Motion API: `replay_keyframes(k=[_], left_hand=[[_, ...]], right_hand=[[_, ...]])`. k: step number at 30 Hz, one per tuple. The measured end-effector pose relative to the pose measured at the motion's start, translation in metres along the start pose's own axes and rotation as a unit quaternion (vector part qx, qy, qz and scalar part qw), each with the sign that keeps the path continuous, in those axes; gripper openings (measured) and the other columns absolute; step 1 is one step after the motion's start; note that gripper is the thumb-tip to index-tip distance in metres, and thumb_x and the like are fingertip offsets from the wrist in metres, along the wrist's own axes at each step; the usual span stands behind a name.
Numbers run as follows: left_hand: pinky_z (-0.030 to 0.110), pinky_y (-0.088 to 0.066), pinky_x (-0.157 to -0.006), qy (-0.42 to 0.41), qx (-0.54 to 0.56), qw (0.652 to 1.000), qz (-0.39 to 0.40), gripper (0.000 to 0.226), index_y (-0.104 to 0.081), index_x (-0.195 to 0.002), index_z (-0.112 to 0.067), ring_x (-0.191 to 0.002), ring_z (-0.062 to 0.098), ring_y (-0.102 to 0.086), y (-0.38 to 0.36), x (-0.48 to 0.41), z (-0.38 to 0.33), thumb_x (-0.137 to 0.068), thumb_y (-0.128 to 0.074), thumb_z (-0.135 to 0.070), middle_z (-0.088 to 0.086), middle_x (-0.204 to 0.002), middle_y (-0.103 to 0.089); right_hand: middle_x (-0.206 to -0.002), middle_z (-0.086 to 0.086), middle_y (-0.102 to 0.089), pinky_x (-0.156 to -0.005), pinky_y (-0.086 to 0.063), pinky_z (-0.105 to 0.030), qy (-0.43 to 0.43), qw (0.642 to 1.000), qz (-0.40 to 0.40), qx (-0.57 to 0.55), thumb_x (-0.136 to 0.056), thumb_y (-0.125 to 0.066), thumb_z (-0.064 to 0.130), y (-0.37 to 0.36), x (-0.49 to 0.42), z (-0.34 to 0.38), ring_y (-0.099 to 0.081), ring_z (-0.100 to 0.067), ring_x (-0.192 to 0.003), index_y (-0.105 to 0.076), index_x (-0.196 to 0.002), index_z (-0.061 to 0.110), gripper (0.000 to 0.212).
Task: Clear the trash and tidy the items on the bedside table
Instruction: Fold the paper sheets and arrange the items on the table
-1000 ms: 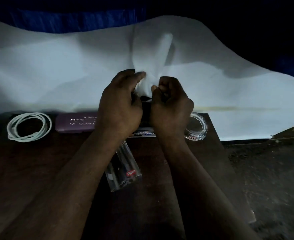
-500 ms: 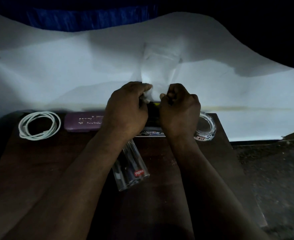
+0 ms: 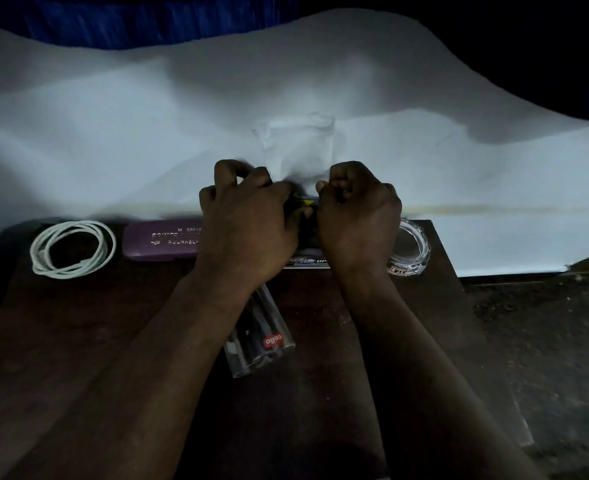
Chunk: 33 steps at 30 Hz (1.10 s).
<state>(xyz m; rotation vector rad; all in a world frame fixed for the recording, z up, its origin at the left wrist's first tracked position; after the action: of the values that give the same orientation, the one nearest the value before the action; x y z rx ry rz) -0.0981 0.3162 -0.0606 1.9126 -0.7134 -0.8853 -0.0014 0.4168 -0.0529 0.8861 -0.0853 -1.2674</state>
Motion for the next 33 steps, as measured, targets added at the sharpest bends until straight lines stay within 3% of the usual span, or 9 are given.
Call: replay_keyframes(k=[3, 6, 10, 15, 18, 24, 29, 33], left_hand=[[0.045, -0.038, -0.089, -0.002, 0.017, 1.0, -0.009, 0.04, -0.065, -0.126, -0.031, -0.13, 0.032, -0.036, -0.002, 0.0, 0.0, -0.089, -0.062, -0.046, -0.003, -0.117, -0.065], [0.042, -0.043, -0.09, 0.027, 0.097, 0.993, -0.061, 0.037, -0.064, -0.122, -0.032, -0.127, 0.03, -0.043, 0.002, -0.005, 0.002, -0.088, -0.067, -0.044, -0.007, -0.118, -0.07], [0.045, -0.045, -0.097, 0.024, 0.145, 0.987, -0.064, 0.031, -0.068, -0.119, -0.031, -0.126, 0.026, -0.043, 0.004, -0.007, 0.007, -0.089, -0.066, -0.042, -0.013, -0.117, -0.07], [0.049, -0.048, -0.093, 0.009, 0.116, 0.992, -0.056, 0.034, -0.071, -0.121, -0.027, -0.126, 0.032, -0.044, 0.002, -0.005, 0.008, -0.087, -0.069, -0.026, -0.007, -0.122, -0.071], [0.048, -0.047, -0.093, -0.009, 0.091, 0.995, -0.05, 0.047, -0.068, -0.128, -0.028, -0.128, 0.035, -0.042, 0.001, -0.004, 0.007, -0.082, -0.072, -0.021, -0.003, -0.129, -0.067], [0.048, -0.047, -0.095, 0.0, 0.109, 0.993, -0.056, 0.051, -0.065, -0.133, -0.03, -0.13, 0.032, -0.041, 0.0, -0.006, 0.007, -0.083, -0.073, -0.025, -0.007, -0.131, -0.066], [0.047, -0.045, -0.094, -0.005, 0.085, 0.996, -0.04, 0.049, -0.069, -0.13, -0.026, -0.13, 0.032, -0.04, -0.002, -0.004, 0.01, -0.081, -0.07, -0.023, -0.004, -0.13, -0.068], [0.047, -0.045, -0.097, -0.002, 0.101, 0.993, -0.052, 0.053, -0.065, -0.132, -0.036, -0.13, 0.03, -0.042, 0.001, -0.006, 0.008, -0.079, -0.067, -0.029, -0.011, -0.131, -0.065]], right_hand=[[-0.087, -0.002, -0.078, -0.081, -0.052, -0.041, 0.001, 1.0, 0.005, -0.002, -0.088, -0.069, 0.017, -0.001, 0.0, -0.001, -0.069, -0.032, -0.091, -0.073, -0.09, 0.019, 0.005], [-0.09, -0.001, -0.078, -0.081, -0.054, -0.043, -0.001, 1.0, 0.013, -0.006, -0.088, -0.067, 0.017, -0.002, -0.001, -0.001, -0.071, -0.03, -0.095, -0.074, -0.094, 0.017, 0.009], [-0.088, 0.0, -0.077, -0.079, -0.055, -0.043, 0.01, 1.0, 0.012, -0.007, -0.089, -0.071, 0.019, -0.003, -0.001, 0.0, -0.07, -0.031, -0.091, -0.075, -0.097, 0.018, 0.009], [-0.097, 0.007, -0.077, -0.088, -0.055, -0.04, -0.006, 0.999, 0.0, -0.044, -0.09, -0.074, 0.026, -0.001, -0.002, 0.004, -0.07, -0.026, -0.101, -0.074, -0.111, 0.022, 0.022], [-0.095, 0.007, -0.077, -0.086, -0.054, -0.038, 0.002, 0.999, -0.01, -0.044, -0.091, -0.072, 0.024, 0.001, -0.003, 0.003, -0.068, -0.025, -0.102, -0.073, -0.11, 0.021, 0.019], [-0.091, 0.005, -0.076, -0.081, -0.051, -0.036, 0.012, 1.0, 0.014, -0.005, -0.09, -0.072, 0.02, -0.001, -0.002, -0.002, -0.067, -0.03, -0.101, -0.072, -0.107, 0.018, 0.017], [-0.091, 0.014, -0.074, -0.086, -0.054, -0.038, -0.008, 0.998, -0.011, -0.062, -0.09, -0.073, 0.025, 0.0, -0.002, 0.003, -0.069, -0.023, -0.103, -0.071, -0.11, 0.022, 0.021], [-0.089, 0.008, -0.076, -0.083, -0.054, -0.036, -0.014, 0.998, 0.0, -0.056, -0.089, -0.072, 0.021, -0.001, -0.004, -0.001, -0.07, -0.024, -0.098, -0.073, -0.105, 0.021, 0.015]])
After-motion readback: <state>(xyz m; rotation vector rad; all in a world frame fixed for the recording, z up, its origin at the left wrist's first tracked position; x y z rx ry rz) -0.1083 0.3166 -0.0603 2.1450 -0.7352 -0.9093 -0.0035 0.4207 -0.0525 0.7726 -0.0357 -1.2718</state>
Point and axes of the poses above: each hand's wrist, its own x-axis away from the middle knuckle, its own y-axis out of the back of the hand, z = x × y, the point moved 2 cm from there along -x, towards the middle knuckle
